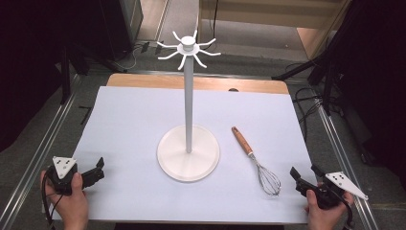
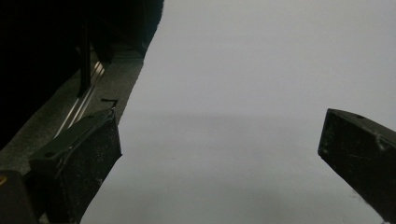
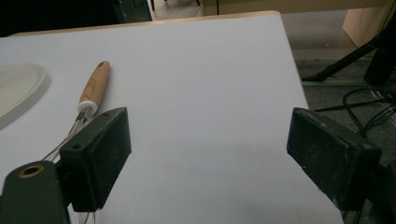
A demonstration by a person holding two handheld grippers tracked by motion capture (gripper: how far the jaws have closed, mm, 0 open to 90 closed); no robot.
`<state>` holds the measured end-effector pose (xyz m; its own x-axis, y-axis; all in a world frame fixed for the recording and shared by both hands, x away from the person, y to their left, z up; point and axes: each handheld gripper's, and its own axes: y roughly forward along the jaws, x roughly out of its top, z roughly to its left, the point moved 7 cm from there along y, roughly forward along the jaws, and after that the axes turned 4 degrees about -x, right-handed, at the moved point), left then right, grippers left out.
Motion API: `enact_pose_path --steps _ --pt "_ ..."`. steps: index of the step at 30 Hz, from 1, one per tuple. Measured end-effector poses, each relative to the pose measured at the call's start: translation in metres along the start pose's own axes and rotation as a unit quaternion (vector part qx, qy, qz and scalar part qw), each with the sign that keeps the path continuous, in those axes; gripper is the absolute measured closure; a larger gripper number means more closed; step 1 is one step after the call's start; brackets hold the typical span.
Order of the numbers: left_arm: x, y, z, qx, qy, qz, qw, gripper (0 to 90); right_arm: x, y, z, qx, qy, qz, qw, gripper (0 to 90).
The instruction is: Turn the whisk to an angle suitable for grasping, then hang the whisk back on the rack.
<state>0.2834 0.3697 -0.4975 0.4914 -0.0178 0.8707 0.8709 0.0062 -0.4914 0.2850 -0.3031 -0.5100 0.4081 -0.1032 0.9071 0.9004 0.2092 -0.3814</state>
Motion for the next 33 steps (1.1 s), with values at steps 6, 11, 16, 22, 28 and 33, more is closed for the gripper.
enact_pose_path --steps 6,11,16,22,28,33 --pt "0.0 -0.0005 0.0001 -0.002 -0.001 0.0 1.0 0.2 -0.001 0.002 -0.0001 -0.002 -0.002 0.008 1.0 14.1" --pt "0.0 0.0 0.0 -0.001 0.0 0.0 1.0 0.1 -0.0019 0.0033 0.0003 0.004 -0.001 0.016 0.9999 14.2" --pt "0.0 0.0 -0.0002 0.0 0.001 0.0 1.0 0.1 -0.0025 0.004 0.0011 0.003 -0.004 0.019 0.9998 14.2" --pt "0.0 0.0 -0.0001 0.0 0.0 0.0 1.0 0.2 -0.0032 0.0046 0.0021 -0.002 -0.005 0.024 0.9997 14.2" --pt "0.0 -0.0001 0.0 -0.001 -0.001 0.0 1.0 0.2 -0.0032 0.005 0.0019 -0.003 -0.008 0.024 0.9997 14.1" --pt "0.0 -0.0002 -0.0003 -0.001 0.001 -0.001 1.0 0.2 -0.0039 0.0072 0.0016 -0.003 -0.008 0.033 0.9994 18.1"
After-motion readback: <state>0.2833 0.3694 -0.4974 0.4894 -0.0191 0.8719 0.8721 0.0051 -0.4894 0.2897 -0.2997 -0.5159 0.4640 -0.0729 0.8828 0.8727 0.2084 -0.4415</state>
